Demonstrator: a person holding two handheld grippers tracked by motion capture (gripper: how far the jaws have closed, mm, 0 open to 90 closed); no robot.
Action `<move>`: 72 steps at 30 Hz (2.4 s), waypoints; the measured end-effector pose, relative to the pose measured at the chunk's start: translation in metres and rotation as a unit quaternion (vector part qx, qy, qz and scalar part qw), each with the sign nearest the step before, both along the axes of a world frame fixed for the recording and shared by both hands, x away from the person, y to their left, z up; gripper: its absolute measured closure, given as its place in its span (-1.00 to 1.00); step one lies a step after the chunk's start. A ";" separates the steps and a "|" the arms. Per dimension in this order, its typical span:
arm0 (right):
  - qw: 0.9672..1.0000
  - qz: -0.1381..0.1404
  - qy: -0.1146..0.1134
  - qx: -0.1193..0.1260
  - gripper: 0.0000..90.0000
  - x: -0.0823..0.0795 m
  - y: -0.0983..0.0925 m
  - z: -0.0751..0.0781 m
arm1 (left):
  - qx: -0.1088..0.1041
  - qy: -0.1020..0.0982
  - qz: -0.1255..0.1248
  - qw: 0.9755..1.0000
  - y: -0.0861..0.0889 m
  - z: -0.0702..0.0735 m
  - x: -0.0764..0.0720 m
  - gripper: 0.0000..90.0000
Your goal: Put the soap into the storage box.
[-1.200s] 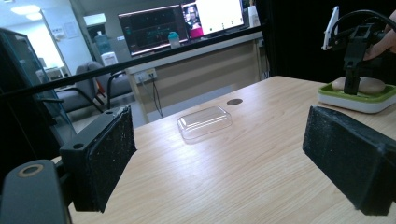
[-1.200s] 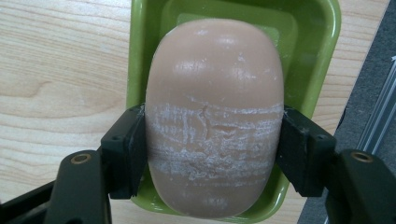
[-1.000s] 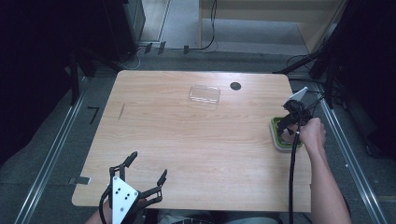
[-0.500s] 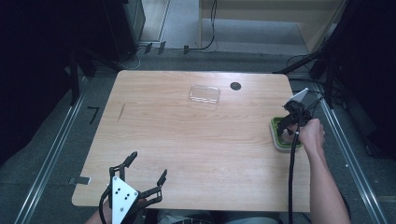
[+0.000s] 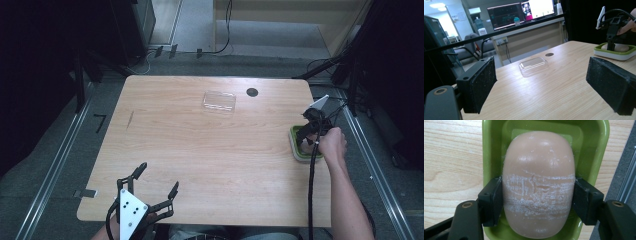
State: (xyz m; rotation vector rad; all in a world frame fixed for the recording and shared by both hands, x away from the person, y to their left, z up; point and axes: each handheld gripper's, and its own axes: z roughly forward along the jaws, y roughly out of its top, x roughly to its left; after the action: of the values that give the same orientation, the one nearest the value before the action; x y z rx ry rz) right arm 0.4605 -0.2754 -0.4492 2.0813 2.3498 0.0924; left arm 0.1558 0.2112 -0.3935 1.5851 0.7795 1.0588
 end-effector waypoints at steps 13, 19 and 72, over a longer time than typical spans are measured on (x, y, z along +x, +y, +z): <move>1.000 0.001 0.005 -0.004 -0.25 0.000 0.001 -0.001 | 0.000 0.000 0.000 1.000 0.000 0.000 0.000 -0.78; 1.000 0.001 0.006 -0.006 -0.25 0.000 0.001 -0.002 | 0.000 -0.001 0.000 1.000 0.000 0.000 0.000 -0.78; 0.994 0.101 -0.022 -0.022 -0.93 -0.095 0.034 0.031 | 0.001 -0.003 -0.009 1.000 -0.002 0.000 0.002 -0.78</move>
State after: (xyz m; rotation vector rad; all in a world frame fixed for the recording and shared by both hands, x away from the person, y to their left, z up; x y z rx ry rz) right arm 0.3653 -0.2418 -0.4182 1.7971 2.5049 0.0867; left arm 0.1579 0.2090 -0.3935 1.5861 0.7598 1.0514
